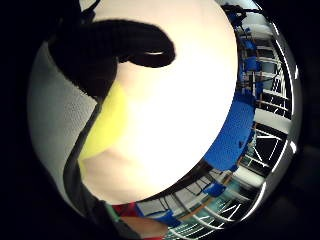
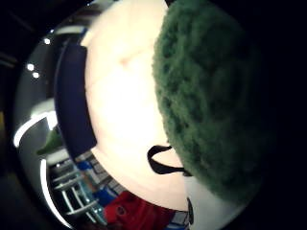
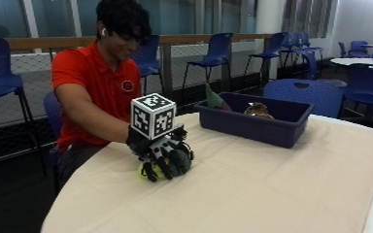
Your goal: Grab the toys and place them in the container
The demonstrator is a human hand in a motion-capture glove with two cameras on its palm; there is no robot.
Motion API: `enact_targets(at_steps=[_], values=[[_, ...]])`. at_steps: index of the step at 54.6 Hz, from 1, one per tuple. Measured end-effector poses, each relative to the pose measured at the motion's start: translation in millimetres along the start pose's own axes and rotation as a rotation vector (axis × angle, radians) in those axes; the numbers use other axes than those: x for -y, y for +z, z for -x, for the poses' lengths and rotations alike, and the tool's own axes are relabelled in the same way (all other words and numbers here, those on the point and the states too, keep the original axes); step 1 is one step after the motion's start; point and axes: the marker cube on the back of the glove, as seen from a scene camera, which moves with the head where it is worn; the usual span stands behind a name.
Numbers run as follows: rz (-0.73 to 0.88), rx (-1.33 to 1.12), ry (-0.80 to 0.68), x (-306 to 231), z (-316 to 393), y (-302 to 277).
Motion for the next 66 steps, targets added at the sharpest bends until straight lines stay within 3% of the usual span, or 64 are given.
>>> enact_targets(at_steps=[21,36,66], values=[[-0.159,-0.105,-0.019,-10,25,-17],[-0.175,-0.002,-0.052,-18,57,-86],[-0.245,0.041,-0.226,3,214,-197]])
